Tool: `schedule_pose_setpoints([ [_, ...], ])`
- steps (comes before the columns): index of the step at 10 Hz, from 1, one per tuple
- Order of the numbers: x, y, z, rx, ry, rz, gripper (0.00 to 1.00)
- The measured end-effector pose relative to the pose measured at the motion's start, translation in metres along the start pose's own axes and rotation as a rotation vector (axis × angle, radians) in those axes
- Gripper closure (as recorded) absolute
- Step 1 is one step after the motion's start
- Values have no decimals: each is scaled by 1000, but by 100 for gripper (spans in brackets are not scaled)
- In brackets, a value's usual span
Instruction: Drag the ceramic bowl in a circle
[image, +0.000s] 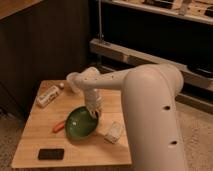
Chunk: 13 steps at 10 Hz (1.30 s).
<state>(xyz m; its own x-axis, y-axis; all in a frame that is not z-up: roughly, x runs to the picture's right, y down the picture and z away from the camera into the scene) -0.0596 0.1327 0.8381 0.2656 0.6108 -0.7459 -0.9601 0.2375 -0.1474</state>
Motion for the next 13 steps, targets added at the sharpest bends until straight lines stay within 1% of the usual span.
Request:
schedule_pose_setpoints([
  [1,-13,-5,-3,-11,-13,14,87],
  [2,-32,-17,-8,-16,-38,39,87],
  [3,-46,-23,-12,-18,-56,53,87],
  [4,-56,-22,-16,-25,-67,64,87],
  [5,-66,-30,-19,-33,-72,87,87],
  [6,-75,-45,-20,-29,-75,121,87],
  [7,-78,-56,-17,-22,-64,145,87],
  [8,-78,-66,-16,-27,-55,176,87],
  [9,-76,-84,-15,-22,-55,211,87],
  [10,-73,-108,-18,-16,-62,252,87],
  [11,-69,-124,-27,-8,-71,281,87],
  [13,-61,-149,-44,11,-84,326,87],
])
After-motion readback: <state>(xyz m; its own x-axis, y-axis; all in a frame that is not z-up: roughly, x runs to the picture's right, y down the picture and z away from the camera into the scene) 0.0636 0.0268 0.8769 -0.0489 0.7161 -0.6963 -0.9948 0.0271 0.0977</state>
